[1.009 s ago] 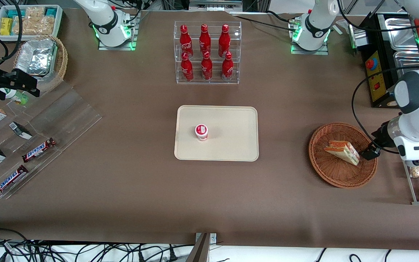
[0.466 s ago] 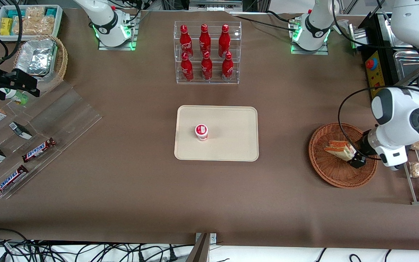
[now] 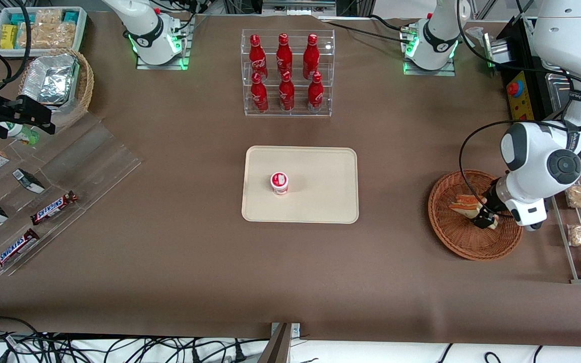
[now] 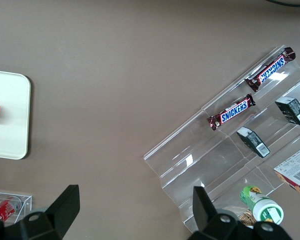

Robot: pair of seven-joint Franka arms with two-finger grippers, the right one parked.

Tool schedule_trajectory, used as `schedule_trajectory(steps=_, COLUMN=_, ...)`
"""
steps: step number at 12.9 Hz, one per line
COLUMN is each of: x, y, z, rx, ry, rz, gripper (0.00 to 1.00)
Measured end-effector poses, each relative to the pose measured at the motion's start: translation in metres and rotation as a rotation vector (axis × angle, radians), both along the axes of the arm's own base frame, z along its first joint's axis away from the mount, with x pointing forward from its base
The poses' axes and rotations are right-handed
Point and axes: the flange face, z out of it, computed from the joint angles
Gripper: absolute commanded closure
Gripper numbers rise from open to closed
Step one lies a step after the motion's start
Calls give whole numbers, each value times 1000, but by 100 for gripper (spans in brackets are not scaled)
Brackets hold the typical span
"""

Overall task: Place sandwich from basket to tray
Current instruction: 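Lower the left gripper, close on the sandwich, and lift it, then carry the sandwich with the left gripper over the cream tray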

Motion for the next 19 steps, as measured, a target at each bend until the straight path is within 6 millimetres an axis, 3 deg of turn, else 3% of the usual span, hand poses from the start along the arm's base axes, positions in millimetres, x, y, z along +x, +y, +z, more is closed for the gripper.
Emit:
schedule_trajectory(steps=7, x=0, y=-2, z=2, rx=3, ry=-8, rz=-28, gripper=100)
schedule_trajectory(steps=9, x=3, y=-5, z=20, rx=4, ry=8, rz=-104, gripper=100)
schedule_trajectory(steps=11, x=8, y=-12, z=56, rx=2, ry=36, rz=-211, gripper=100)
schedule_trajectory(steps=14, x=4, y=-55, z=109, rx=-15, ry=52, rz=-391, gripper=100)
schedule_trajectory(steps=19, x=-11, y=-168, z=142, rx=-37, ry=82, rz=-628, gripper=100)
